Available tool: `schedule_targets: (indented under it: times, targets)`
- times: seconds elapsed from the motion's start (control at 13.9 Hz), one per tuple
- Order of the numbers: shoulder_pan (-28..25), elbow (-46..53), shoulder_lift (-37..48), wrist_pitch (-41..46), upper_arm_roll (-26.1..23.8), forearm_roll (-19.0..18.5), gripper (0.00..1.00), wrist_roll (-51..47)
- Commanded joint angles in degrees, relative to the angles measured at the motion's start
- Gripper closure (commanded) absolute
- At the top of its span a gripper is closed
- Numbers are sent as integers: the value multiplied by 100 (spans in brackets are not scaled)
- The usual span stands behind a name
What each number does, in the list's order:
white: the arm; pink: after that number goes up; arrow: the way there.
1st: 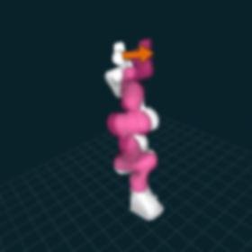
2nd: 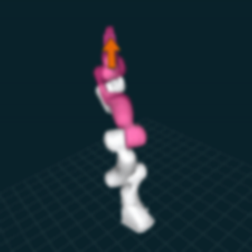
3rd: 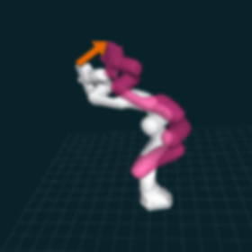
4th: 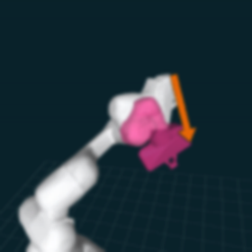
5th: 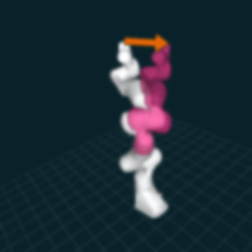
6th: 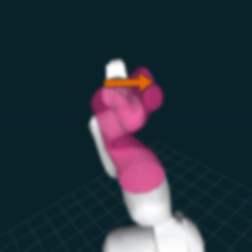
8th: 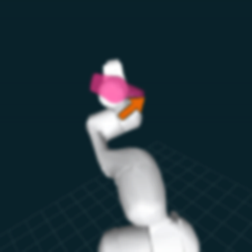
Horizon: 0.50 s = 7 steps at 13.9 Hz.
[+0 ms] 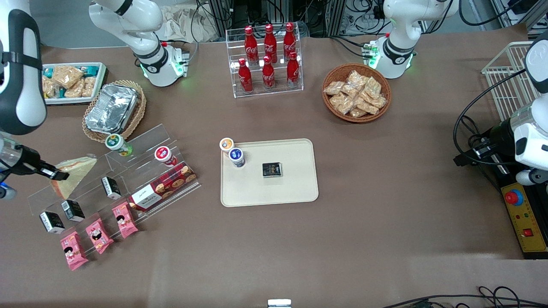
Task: Place sandwich on tray
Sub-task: 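Close the right gripper on the wrapped sandwich and lift it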
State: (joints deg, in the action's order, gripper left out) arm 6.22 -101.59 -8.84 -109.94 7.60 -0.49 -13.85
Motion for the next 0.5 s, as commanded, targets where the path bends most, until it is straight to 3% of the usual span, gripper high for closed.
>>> schedule_targets:
  times: [0.0, 0.36, 0.43]
  targets:
    - [-24, 612, -30, 420, -205, -83, 63, 267]
    - [-15, 877, -4, 614, -1039, 14, 63, 1743]
    - [-7, 886, -12, 605, -1302, 171, 63, 2015]
